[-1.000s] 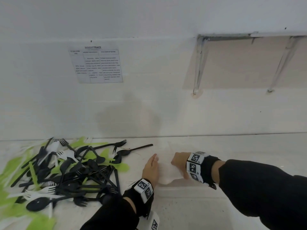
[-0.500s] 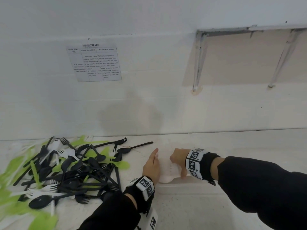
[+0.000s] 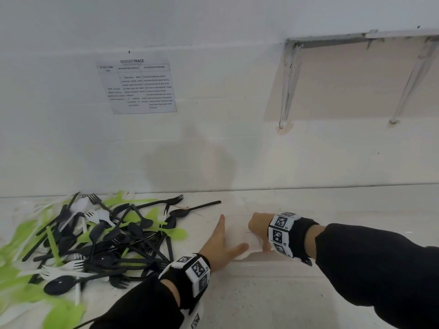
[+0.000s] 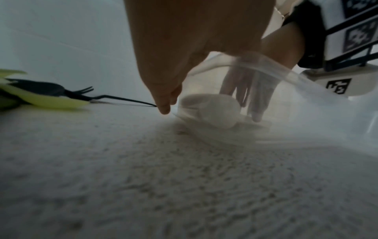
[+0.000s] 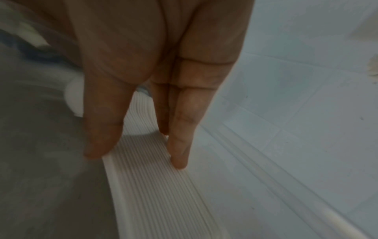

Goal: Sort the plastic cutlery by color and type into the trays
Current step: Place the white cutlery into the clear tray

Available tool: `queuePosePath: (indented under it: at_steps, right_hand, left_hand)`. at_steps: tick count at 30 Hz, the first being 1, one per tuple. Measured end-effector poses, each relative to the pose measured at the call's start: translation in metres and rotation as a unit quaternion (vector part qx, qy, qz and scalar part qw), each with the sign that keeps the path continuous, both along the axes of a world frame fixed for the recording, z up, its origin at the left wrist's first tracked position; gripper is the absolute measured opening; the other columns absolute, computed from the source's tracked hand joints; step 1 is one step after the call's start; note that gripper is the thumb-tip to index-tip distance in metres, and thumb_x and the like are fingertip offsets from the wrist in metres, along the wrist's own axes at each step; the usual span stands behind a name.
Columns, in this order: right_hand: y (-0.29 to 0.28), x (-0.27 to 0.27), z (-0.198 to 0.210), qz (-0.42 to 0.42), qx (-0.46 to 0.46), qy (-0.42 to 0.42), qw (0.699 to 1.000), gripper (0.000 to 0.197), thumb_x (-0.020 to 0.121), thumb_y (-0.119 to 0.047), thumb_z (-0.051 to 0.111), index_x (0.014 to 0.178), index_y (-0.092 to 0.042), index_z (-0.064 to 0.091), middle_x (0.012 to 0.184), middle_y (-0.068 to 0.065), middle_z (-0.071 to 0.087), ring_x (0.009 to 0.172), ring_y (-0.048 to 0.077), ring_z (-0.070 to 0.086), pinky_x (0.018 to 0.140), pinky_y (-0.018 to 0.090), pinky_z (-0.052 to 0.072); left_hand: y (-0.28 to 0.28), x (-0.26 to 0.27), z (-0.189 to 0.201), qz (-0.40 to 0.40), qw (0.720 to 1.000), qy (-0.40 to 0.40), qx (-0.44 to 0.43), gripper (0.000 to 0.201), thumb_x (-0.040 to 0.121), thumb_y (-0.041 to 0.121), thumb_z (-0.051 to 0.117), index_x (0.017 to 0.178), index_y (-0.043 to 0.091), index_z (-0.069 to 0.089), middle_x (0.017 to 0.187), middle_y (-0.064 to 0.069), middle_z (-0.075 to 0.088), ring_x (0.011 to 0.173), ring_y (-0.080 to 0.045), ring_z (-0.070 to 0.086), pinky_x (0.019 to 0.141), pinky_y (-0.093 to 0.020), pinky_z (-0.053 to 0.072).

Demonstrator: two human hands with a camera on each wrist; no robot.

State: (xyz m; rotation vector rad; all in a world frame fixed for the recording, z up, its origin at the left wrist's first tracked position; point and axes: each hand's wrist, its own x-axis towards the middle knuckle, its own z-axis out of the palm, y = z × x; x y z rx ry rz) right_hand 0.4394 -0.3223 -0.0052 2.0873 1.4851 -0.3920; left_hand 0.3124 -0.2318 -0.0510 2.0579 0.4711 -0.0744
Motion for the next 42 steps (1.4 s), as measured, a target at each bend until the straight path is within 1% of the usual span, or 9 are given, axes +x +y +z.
queuePosePath:
  at_steps: [3, 5, 8, 11, 22, 28, 35, 39, 42]
  right_hand:
    - [-0.002, 0.0, -0.003, -0.004, 0.002, 0.0, 1.0, 0.029, 0.089, -0.009, 0.058, 0.115, 0.004, 0.057, 0.093, 0.01, 0.053, 0.105, 0.029, 0.059, 0.086, 0.031, 0.047]
    - [-0.003, 0.002, -0.006, -0.015, 0.006, -0.01, 1.0, 0.03, 0.087, -0.012, 0.062, 0.114, 0.001, 0.058, 0.105, 0.011, 0.059, 0.106, 0.027, 0.059, 0.08, 0.027, 0.044]
    - [-0.004, 0.006, -0.012, -0.032, 0.019, -0.004, 0.999, 0.029, 0.086, -0.015, 0.064, 0.111, -0.001, 0.06, 0.094, 0.009, 0.059, 0.101, 0.026, 0.061, 0.083, 0.03, 0.048]
    - [-0.001, 0.003, -0.011, -0.038, 0.019, -0.002, 0.999, 0.031, 0.09, -0.012, 0.057, 0.117, 0.002, 0.057, 0.12, 0.014, 0.059, 0.113, 0.029, 0.057, 0.092, 0.03, 0.044]
    - [-0.006, 0.007, -0.019, -0.071, 0.038, -0.004, 0.997, 0.047, 0.079, -0.027, 0.073, 0.118, -0.006, 0.056, 0.119, 0.008, 0.059, 0.109, 0.027, 0.059, 0.09, 0.036, 0.05]
    - [-0.02, -0.01, 0.019, -0.183, 0.12, 0.057, 0.974, 0.049, 0.093, -0.04, 0.05, 0.132, -0.011, 0.049, 0.137, 0.007, 0.047, 0.126, 0.023, 0.045, 0.102, 0.029, 0.038]
    - [-0.015, -0.05, 0.063, -0.184, 0.183, 0.085, 0.962, 0.028, 0.092, -0.036, 0.048, 0.112, -0.023, 0.061, 0.121, -0.004, 0.058, 0.11, 0.011, 0.054, 0.092, 0.019, 0.042]
    - [0.02, -0.092, 0.082, -0.185, 0.28, 0.184, 0.924, 0.014, 0.089, -0.026, 0.053, 0.076, -0.027, 0.057, 0.089, -0.005, 0.063, 0.063, 0.003, 0.058, 0.049, 0.006, 0.04]
    - [0.061, -0.13, 0.082, -0.182, 0.337, 0.23, 0.895, 0.011, 0.089, -0.02, 0.053, 0.081, -0.02, 0.06, 0.079, -0.003, 0.064, 0.057, 0.008, 0.061, 0.043, 0.006, 0.041]
  left_hand:
    - [0.003, -0.006, 0.002, -0.033, 0.999, 0.026, 0.009, 0.124, 0.074, 0.044, 0.074, 0.146, 0.018, -0.023, 0.158, 0.003, -0.003, 0.145, -0.012, 0.006, 0.113, -0.023, 0.013]
    - [0.003, -0.007, 0.003, -0.042, 0.999, 0.033, -0.008, 0.133, 0.068, 0.041, 0.079, 0.145, 0.019, -0.027, 0.158, 0.004, -0.009, 0.146, -0.012, 0.001, 0.114, -0.024, 0.011]
    - [0.002, -0.007, 0.001, -0.038, 0.998, 0.033, -0.028, 0.139, 0.063, 0.036, 0.084, 0.144, 0.021, -0.028, 0.158, 0.004, -0.011, 0.145, -0.011, -0.002, 0.114, -0.025, 0.01]
    - [0.0, -0.008, 0.0, -0.024, 0.999, 0.024, -0.035, 0.137, 0.065, 0.032, 0.084, 0.144, 0.022, -0.028, 0.157, 0.006, -0.009, 0.145, -0.01, -0.001, 0.113, -0.024, 0.011]
    - [-0.005, -0.011, 0.007, -0.019, 0.998, 0.042, -0.031, 0.136, 0.066, 0.037, 0.083, 0.143, 0.023, -0.028, 0.158, 0.004, -0.01, 0.146, -0.013, -0.002, 0.116, -0.03, 0.011]
    - [-0.014, -0.019, 0.029, -0.015, 0.998, 0.066, 0.007, 0.126, 0.073, 0.035, 0.078, 0.147, 0.012, -0.021, 0.159, -0.003, -0.003, 0.146, -0.016, 0.005, 0.116, -0.027, 0.012]
    - [0.0, -0.057, 0.046, -0.025, 0.998, 0.04, 0.041, 0.094, 0.082, 0.031, 0.071, 0.15, 0.015, 0.008, 0.155, -0.001, 0.022, 0.139, -0.019, 0.03, 0.113, -0.03, 0.027]
    - [0.035, -0.101, 0.052, 0.044, 0.998, -0.006, 0.036, 0.07, 0.088, 0.029, 0.063, 0.147, 0.022, 0.025, 0.147, -0.001, 0.037, 0.126, -0.02, 0.047, 0.102, -0.027, 0.039]
    - [0.076, -0.147, 0.054, 0.106, 0.99, -0.046, 0.085, 0.047, 0.091, 0.021, 0.057, 0.136, 0.017, 0.043, 0.132, -0.002, 0.053, 0.109, -0.016, 0.055, 0.096, -0.024, 0.042]
